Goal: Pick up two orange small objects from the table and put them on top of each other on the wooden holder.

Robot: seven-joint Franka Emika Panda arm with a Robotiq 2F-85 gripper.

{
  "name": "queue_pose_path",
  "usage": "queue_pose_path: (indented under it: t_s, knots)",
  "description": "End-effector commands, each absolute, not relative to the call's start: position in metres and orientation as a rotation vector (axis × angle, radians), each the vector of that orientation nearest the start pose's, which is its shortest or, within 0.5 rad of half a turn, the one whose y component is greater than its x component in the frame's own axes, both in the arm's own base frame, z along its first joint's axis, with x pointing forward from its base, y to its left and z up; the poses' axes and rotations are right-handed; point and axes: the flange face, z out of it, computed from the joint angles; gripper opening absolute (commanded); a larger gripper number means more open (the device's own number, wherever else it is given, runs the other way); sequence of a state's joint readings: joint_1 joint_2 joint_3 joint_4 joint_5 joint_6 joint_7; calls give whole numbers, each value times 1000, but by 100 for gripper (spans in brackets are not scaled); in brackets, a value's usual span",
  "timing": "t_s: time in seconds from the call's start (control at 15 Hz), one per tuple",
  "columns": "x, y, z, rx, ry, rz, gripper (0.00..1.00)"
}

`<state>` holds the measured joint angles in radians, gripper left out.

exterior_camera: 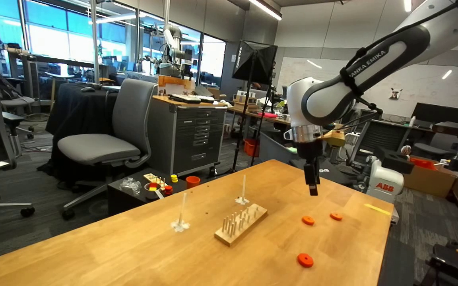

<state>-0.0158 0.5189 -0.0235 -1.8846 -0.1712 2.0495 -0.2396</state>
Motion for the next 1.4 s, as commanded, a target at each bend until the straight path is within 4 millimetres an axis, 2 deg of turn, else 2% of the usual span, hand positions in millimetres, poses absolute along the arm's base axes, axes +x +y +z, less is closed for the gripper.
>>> queue_pose_path:
  t_s: [0.0, 0.4, 1.33]
  knots:
    - [598, -28, 186, -3179, -478, 621, 100]
    - [600, -27, 155, -3150, -483, 669, 100]
    - [609, -29, 109, -3097, -491, 747, 100]
